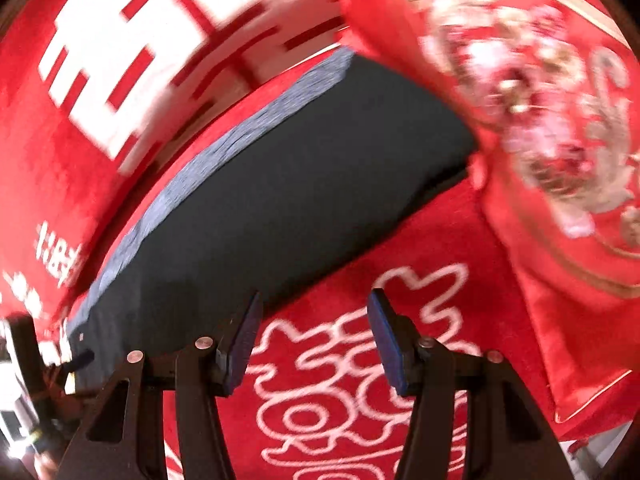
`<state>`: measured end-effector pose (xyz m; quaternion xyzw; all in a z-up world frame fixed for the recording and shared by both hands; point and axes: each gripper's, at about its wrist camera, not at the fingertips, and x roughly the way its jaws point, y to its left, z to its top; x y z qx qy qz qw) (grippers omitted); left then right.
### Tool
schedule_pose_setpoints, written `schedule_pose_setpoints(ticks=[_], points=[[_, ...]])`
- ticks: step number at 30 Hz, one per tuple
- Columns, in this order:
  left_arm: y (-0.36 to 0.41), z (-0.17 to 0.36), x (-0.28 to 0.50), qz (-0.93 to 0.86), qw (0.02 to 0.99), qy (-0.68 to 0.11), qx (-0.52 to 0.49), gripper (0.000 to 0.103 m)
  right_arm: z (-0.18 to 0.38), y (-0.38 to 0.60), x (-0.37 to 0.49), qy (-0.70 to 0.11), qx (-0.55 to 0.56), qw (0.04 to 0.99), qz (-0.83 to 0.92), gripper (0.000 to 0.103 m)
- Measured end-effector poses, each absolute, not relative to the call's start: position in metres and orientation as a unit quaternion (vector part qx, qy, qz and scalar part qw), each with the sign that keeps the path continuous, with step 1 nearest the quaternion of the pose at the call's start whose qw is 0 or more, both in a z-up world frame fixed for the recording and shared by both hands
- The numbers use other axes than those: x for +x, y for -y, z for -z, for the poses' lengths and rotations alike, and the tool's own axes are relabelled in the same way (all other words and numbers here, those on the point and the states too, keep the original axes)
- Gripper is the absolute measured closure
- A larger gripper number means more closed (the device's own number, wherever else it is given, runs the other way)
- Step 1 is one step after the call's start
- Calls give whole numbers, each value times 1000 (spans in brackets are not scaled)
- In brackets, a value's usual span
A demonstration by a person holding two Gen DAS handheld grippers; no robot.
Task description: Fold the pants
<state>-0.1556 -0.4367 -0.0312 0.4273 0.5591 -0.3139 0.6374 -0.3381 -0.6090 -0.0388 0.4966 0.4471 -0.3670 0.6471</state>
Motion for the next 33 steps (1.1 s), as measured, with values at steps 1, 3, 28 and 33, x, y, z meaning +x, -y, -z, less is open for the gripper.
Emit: schedule_pose_setpoints(ticks=[1, 3, 28, 33], points=[[438, 31, -158, 315, 638, -556, 430, 0, 40, 612, -341, -441, 501, 644, 373, 44], [441, 32, -163, 316, 638, -551, 436, 0, 44, 621, -345, -434, 506, 639, 384, 44], [477, 15, -198, 343, 648, -554, 394, 0, 64, 626, -370, -356, 590, 641, 339, 61], [479, 27, -201, 332, 643, -565, 397, 0, 68, 627, -369, -351, 594, 640, 338, 61]])
